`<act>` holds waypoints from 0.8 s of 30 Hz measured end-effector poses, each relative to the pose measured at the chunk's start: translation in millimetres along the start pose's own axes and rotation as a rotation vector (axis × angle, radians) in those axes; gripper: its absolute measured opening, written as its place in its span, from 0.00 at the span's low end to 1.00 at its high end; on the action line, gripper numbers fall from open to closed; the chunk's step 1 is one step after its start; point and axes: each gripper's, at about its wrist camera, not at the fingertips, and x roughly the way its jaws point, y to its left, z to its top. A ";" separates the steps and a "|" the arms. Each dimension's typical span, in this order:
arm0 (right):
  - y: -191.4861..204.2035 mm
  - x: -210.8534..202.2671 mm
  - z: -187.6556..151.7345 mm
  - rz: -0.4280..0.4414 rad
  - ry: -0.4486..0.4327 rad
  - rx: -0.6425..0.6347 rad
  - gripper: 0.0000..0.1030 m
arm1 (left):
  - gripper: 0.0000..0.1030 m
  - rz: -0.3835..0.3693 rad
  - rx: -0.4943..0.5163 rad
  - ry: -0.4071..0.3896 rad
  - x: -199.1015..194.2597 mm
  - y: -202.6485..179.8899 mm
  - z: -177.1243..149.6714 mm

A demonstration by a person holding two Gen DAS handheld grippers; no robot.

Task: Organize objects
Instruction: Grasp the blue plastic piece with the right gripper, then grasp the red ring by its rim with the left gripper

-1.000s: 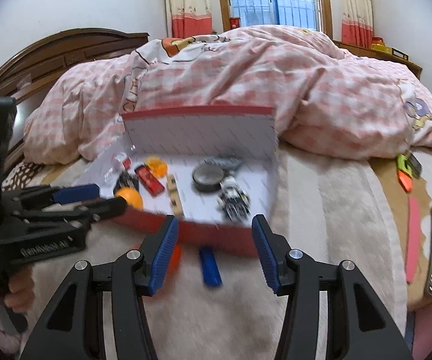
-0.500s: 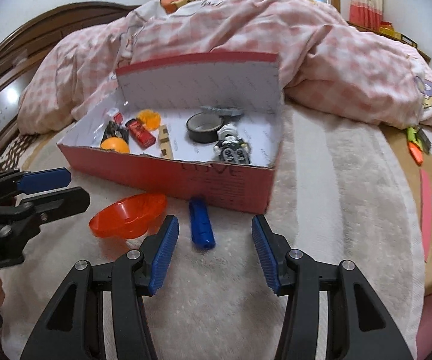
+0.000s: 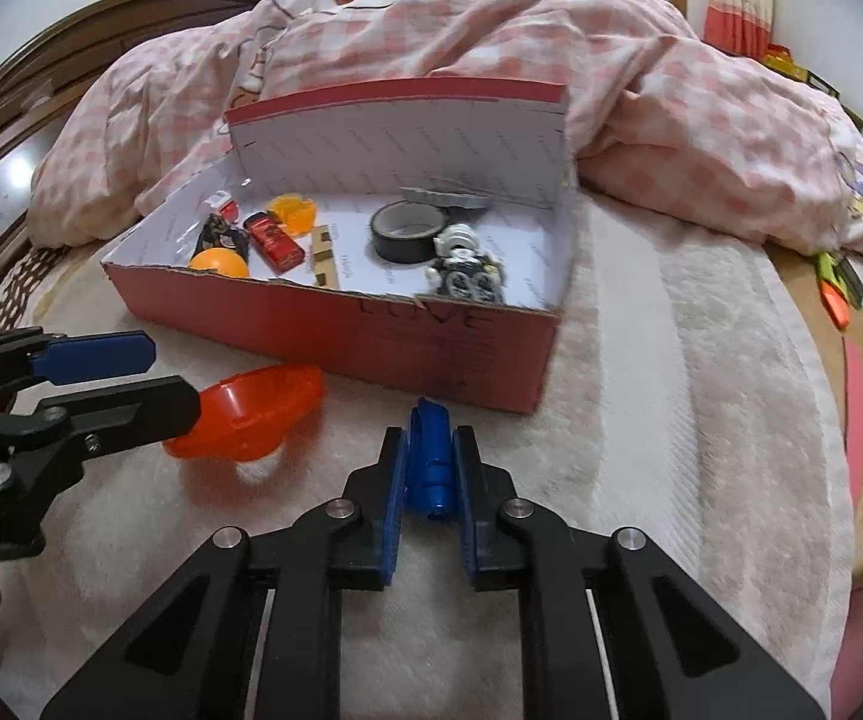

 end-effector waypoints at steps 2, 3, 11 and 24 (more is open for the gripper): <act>-6.1 -4.1 -3.0 0.012 -0.006 0.020 0.16 | 0.53 -0.028 -0.003 0.005 2.8 -3.4 2.4; -9.1 -5.4 -4.7 0.014 -0.007 0.030 0.16 | 0.53 -0.038 -0.005 0.006 4.1 -4.9 3.5; -22.6 -9.9 -8.5 0.007 -0.014 0.070 0.16 | 0.58 -0.037 0.045 0.050 26.6 -24.7 9.1; -25.1 -7.4 -12.1 0.020 -0.015 0.083 0.16 | 0.59 0.042 0.138 0.044 44.2 -38.8 6.2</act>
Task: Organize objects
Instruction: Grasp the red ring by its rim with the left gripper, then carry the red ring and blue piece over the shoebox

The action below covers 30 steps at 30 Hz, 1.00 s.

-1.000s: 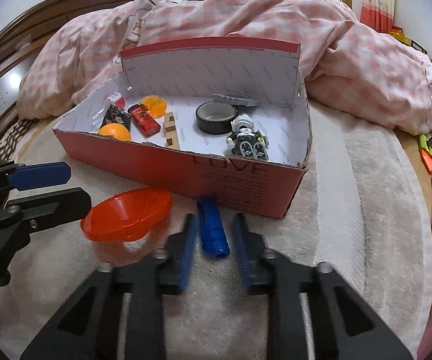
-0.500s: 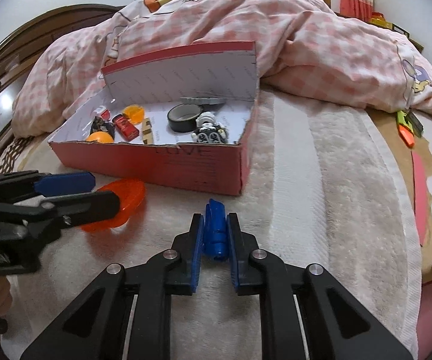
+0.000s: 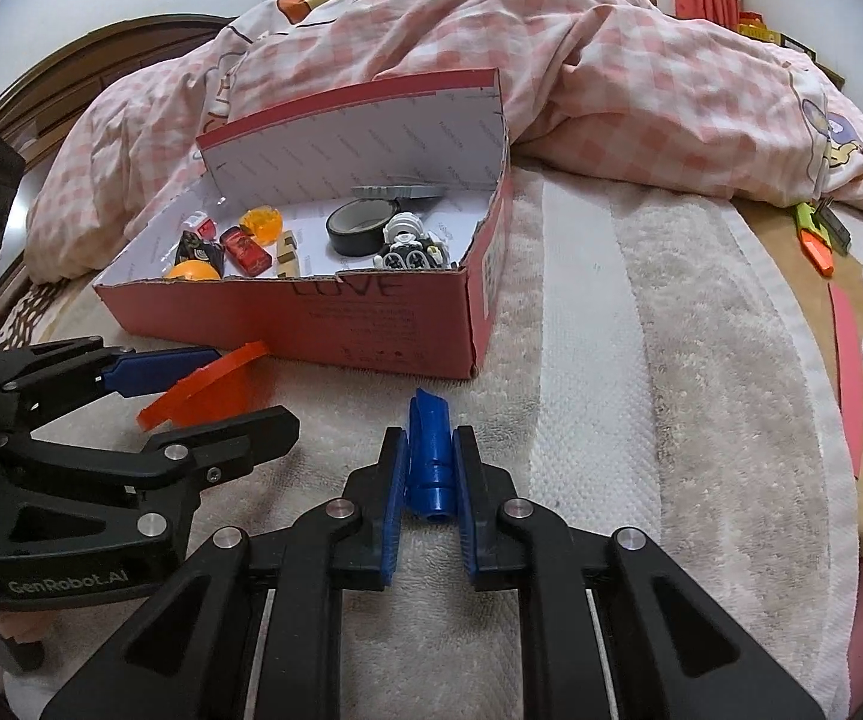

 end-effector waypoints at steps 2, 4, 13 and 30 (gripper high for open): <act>-0.1 0.1 -0.1 0.001 -0.001 0.001 0.16 | 0.59 0.009 0.002 -0.011 -1.1 0.9 -0.6; -0.1 0.1 0.0 0.001 -0.001 0.001 0.16 | 0.51 0.031 0.005 -0.018 -1.6 2.6 -1.4; 5.4 -3.8 -0.6 0.006 -0.010 -0.002 0.16 | 0.17 0.033 -0.043 -0.054 -19.2 18.0 -5.9; 38.9 -32.9 4.2 0.076 -0.057 -0.057 0.16 | 0.14 0.003 -0.070 -0.162 -67.4 30.8 -9.1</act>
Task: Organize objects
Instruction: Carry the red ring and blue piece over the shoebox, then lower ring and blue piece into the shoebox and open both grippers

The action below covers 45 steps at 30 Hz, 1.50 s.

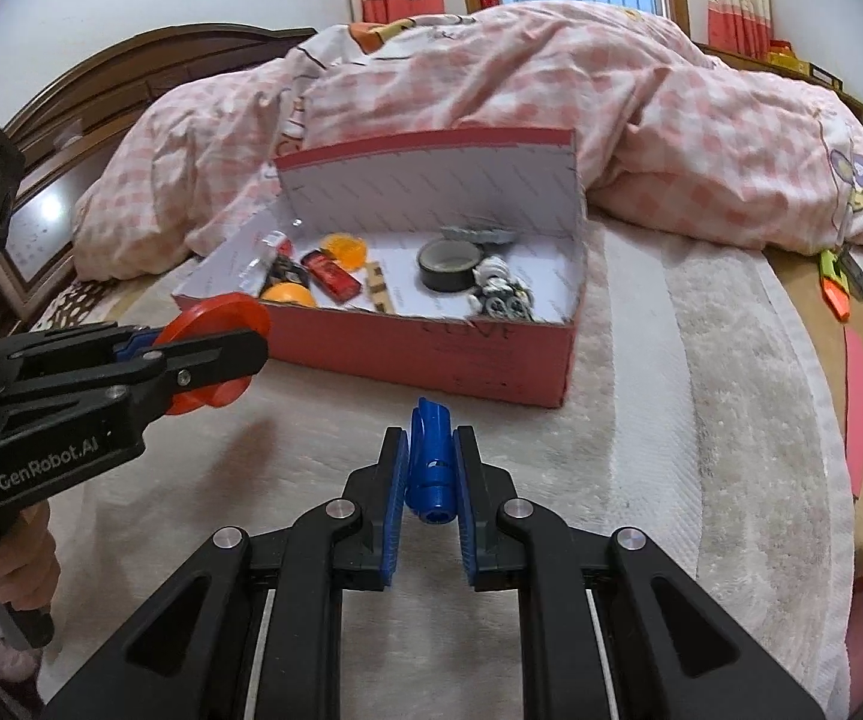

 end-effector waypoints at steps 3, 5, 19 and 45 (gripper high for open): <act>7.5 -4.3 4.4 0.006 -0.014 -0.013 0.16 | 0.14 0.003 -0.004 -0.012 -4.2 3.1 3.5; 12.8 -7.5 7.8 0.012 -0.021 -0.026 0.16 | 0.14 0.008 -0.007 -0.023 -7.1 5.7 6.8; 30.1 -7.6 46.0 -0.002 -0.072 -0.067 0.16 | 0.15 0.066 -0.048 -0.077 -4.4 32.4 38.3; 13.1 81.7 91.1 -0.049 -0.036 -0.006 0.16 | 0.15 0.187 -0.122 0.023 89.4 75.4 72.5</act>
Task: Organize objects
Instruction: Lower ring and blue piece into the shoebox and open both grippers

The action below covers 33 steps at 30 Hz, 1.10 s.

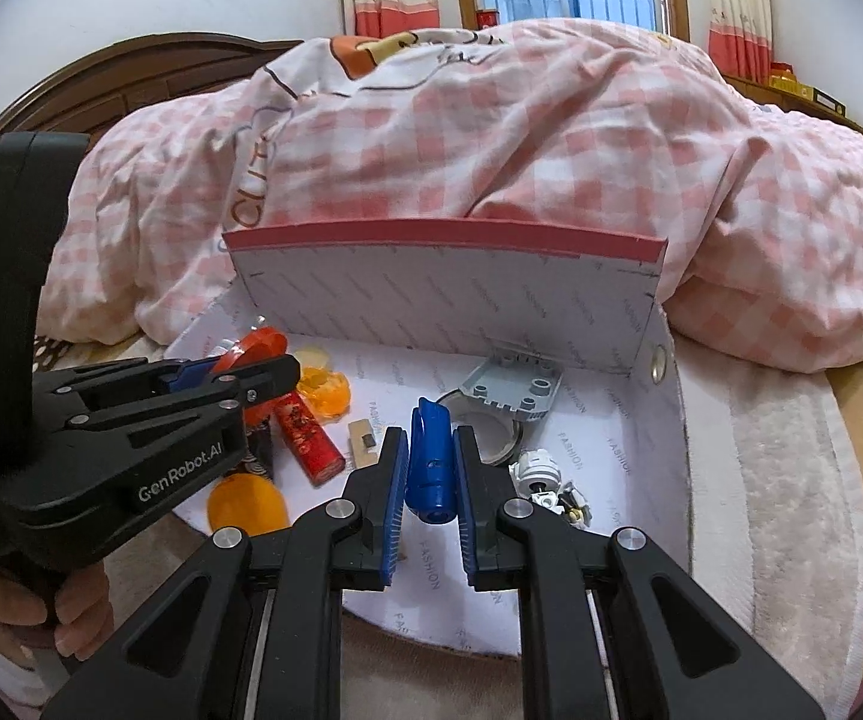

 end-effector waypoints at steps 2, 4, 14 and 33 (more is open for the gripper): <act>-0.9 4.2 -0.8 -0.003 0.006 0.002 0.16 | 0.15 0.006 0.000 0.004 3.9 0.1 0.0; -1.8 7.8 -2.2 -0.004 0.013 0.004 0.16 | 0.15 0.013 0.004 0.006 6.8 -0.6 -0.3; -0.8 14.3 -9.0 -0.027 0.025 -0.018 0.45 | 0.56 0.044 0.006 0.036 18.0 -5.5 -3.6; -2.3 2.9 -9.0 -0.035 0.010 0.006 0.52 | 0.58 0.057 -0.021 0.032 2.9 2.6 -11.6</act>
